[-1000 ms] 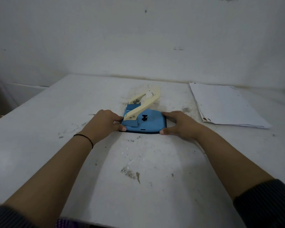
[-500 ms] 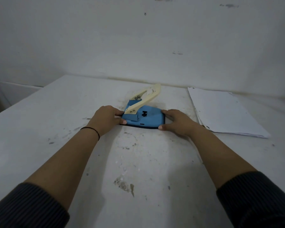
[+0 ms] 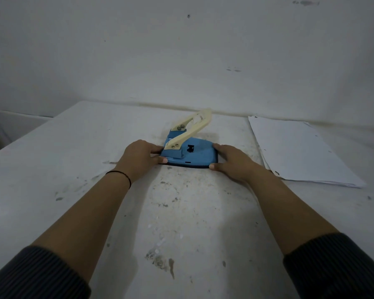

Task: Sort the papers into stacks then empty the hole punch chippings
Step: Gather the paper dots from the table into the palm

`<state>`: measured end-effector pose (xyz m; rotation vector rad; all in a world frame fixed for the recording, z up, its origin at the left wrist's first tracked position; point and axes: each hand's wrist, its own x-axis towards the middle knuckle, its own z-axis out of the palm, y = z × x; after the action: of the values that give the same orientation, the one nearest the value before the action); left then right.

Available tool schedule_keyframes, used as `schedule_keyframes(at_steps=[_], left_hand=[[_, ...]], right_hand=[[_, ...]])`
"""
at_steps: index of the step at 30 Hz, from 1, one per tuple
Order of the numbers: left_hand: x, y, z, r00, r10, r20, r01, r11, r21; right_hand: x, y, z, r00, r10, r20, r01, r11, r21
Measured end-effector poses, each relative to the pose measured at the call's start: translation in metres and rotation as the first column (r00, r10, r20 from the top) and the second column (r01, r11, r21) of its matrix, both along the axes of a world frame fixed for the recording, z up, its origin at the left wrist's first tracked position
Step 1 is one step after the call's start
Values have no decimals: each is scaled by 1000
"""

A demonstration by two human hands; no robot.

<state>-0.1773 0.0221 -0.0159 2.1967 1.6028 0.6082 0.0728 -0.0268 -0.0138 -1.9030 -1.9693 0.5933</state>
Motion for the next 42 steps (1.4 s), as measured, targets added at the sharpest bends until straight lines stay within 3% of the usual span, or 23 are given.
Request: schedule_keyframes(at_steps=[5, 10, 15, 20, 26, 34, 39, 42], left_hand=[[5, -12, 5, 997, 35, -68, -36, 999, -15], [0, -49, 9, 991, 94, 99, -86, 993, -83], [-11, -104, 12, 966, 60, 253, -14, 983, -180], [-16, -149, 14, 849, 112, 517, 0, 977, -212], [-24, -180, 11, 749, 204, 630, -60, 968, -242], [-15, -194, 4, 737, 185, 650, -6, 963, -268], [-12, -196, 0, 721, 165, 673, 27, 964, -266], [-11, -195, -2, 700, 188, 689, 24, 958, -286]], right_hand=[[-12, -10, -1, 997, -51, 54, 48, 997, 57], [-28, -44, 1, 992, -65, -113, 86, 978, 190], [-59, -93, 6, 991, 78, -112, -55, 980, 193], [-95, -118, 2, 972, 225, -63, -213, 965, 155], [-126, -133, -1, 944, 329, 17, -329, 941, 75], [-129, -149, 4, 877, 453, 157, -466, 883, 59], [-106, -157, 14, 947, 315, 55, -320, 927, 196], [-95, -156, 15, 959, 263, 108, -275, 954, 120]])
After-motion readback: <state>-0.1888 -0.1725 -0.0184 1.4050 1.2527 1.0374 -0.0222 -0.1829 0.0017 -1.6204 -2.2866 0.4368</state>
